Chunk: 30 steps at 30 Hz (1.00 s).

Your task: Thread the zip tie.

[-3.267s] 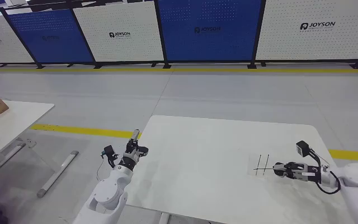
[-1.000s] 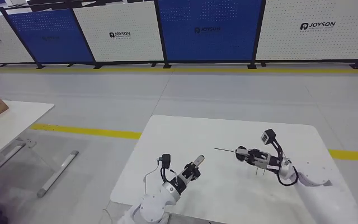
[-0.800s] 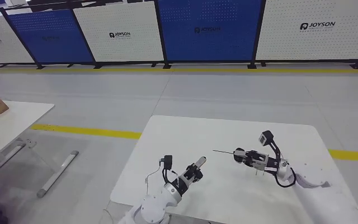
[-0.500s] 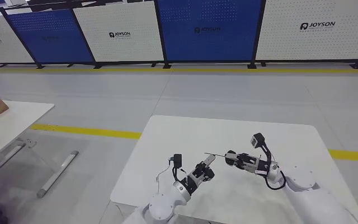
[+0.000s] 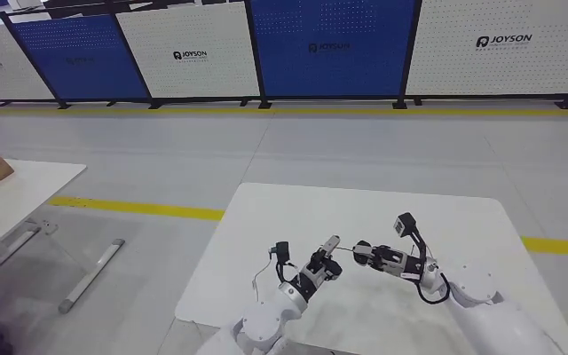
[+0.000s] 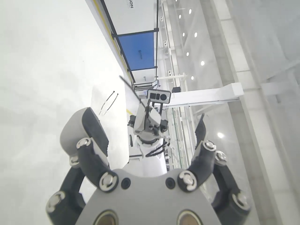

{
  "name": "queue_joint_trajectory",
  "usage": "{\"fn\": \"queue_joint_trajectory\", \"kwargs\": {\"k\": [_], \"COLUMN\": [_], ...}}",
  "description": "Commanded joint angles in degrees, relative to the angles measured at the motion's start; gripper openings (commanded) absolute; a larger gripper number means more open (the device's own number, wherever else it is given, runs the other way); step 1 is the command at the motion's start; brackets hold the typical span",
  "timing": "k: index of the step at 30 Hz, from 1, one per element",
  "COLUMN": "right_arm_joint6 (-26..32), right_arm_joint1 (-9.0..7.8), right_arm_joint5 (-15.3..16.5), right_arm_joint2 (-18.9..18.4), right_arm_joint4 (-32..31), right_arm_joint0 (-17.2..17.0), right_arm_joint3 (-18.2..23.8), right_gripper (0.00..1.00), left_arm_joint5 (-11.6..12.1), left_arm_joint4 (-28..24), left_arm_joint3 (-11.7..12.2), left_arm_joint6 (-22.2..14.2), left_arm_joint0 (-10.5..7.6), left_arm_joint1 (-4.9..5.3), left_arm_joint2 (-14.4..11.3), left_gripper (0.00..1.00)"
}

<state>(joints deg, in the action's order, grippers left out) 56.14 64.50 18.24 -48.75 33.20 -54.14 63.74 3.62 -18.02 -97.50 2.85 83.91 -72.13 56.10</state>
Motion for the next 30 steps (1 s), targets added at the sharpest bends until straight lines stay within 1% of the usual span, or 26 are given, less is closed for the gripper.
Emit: {"fn": "queue_joint_trajectory", "kwargs": {"k": [1,14,17,20,21,23,24,25,26,29,30], "right_arm_joint6": [-0.1,-0.1,-0.1,-0.1,-0.1,-0.1,-0.1,-0.1,-0.1,-0.1,-0.1], "right_arm_joint1": [0.00,0.00,0.00,0.00,0.00,0.00,0.00,0.00,0.00,0.00,0.00], "right_arm_joint5": [-0.1,-0.1,-0.1,-0.1,-0.1,-0.1,-0.1,-0.1,-0.1,-0.1,-0.1], "right_arm_joint2": [-0.2,-0.2,-0.2,-0.2,-0.2,-0.2,-0.2,-0.2,-0.2,-0.2,-0.2], "right_arm_joint4": [-0.1,-0.1,-0.1,-0.1,-0.1,-0.1,-0.1,-0.1,-0.1,-0.1,-0.1], "right_arm_joint0": [-0.1,-0.1,-0.1,-0.1,-0.1,-0.1,-0.1,-0.1,-0.1,-0.1,-0.1], "right_arm_joint3": [0.1,0.1,0.1,0.1,0.1,0.1,0.1,0.1,0.1,0.1,0.1], "right_gripper": [0.00,0.00,0.00,0.00,0.00,0.00,0.00,0.00,0.00,0.00,0.00], "left_arm_joint5": [0.3,0.3,1.4,2.2,2.4,2.5,2.5,2.4,2.4,2.2,2.2], "left_arm_joint4": [-0.5,-0.4,-0.1,-0.2,0.0,0.4,0.5,1.0,1.1,1.4,1.6], "left_arm_joint3": [1.4,1.4,1.7,1.8,1.9,2.0,2.1,2.4,2.6,2.8,2.9], "left_arm_joint6": [3.5,3.5,3.1,1.4,0.9,0.4,0.3,0.0,0.1,0.0,0.4], "left_arm_joint0": [-1.86,-1.87,-1.83,-1.75,-1.62,-1.48,-1.43,-1.42,-1.38,-1.33,-1.33], "left_arm_joint1": [-0.72,-0.72,-0.81,-0.84,-0.82,-0.78,-0.77,-0.75,-0.74,-0.74,-0.75], "left_arm_joint2": [-1.4,-1.4,-1.4,-1.4,-1.4,-1.2,-1.1,-1.0,-0.8,-0.4,-0.2], "left_gripper": [1.00,1.00,1.00,1.00,0.89,0.50,0.42,0.31,0.27,0.05,0.00]}}
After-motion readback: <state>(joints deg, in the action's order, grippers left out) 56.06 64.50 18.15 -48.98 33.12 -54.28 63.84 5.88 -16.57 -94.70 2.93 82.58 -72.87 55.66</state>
